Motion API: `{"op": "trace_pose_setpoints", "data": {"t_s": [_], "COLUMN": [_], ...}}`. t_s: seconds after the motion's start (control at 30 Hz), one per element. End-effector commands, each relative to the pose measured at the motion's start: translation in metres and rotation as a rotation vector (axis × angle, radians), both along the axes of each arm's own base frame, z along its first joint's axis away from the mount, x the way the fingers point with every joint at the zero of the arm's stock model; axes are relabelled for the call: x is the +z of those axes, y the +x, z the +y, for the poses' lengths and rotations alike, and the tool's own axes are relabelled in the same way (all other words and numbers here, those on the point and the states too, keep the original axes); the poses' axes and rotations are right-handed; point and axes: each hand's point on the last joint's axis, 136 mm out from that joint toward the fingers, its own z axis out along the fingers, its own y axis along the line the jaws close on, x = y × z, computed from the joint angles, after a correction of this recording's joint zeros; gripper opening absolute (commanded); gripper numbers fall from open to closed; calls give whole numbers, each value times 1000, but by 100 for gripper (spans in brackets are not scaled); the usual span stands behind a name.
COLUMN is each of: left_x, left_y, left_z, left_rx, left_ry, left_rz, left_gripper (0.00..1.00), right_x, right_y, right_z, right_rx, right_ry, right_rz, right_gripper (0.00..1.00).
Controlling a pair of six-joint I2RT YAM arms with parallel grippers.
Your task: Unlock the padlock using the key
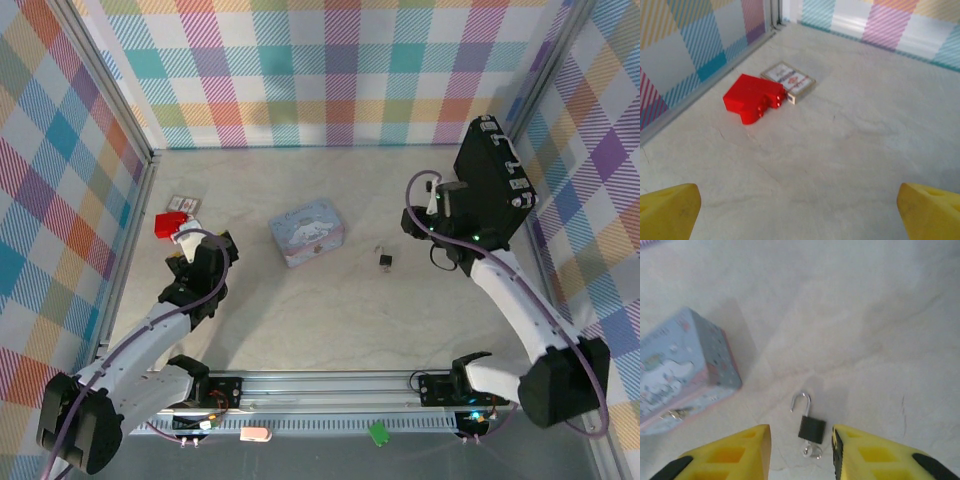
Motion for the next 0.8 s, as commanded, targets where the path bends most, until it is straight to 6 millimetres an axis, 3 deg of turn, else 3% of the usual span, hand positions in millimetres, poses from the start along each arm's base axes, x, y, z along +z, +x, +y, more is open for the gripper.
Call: {"op": "trace_pose_setpoints", "data": {"t_s": [0.0,0.13,0.27,0.43,0.5,0.77], "left_x": [31,33,25,7,-7,-33], "left_y": [7,13,22,39,48,54], "left_z": [12,13,11,1,-5,7], "left_rx": [82,73,50,-16,-71,-65], "left_ry": [30,98,206,252,255,294], "left_rz": [-133,-200,-228,-195,-168,-136], "left_gripper": [100,100,100,100,100,100], "right_x": [21,31,23,10,2,-30], "right_y": [2,-4,-7,-9,-9,-12], "right_z": [-17,-19,-25,-34,-40,-62], "right_rx": [-40,-14,-31,-55,-77,-167], "right_ry": [-67,-87,-118,-161,-199,-294], "right_rz": [-154,-276,-326,-351,-326,-239], "right_gripper": [53,63,71,93,95,96]}}
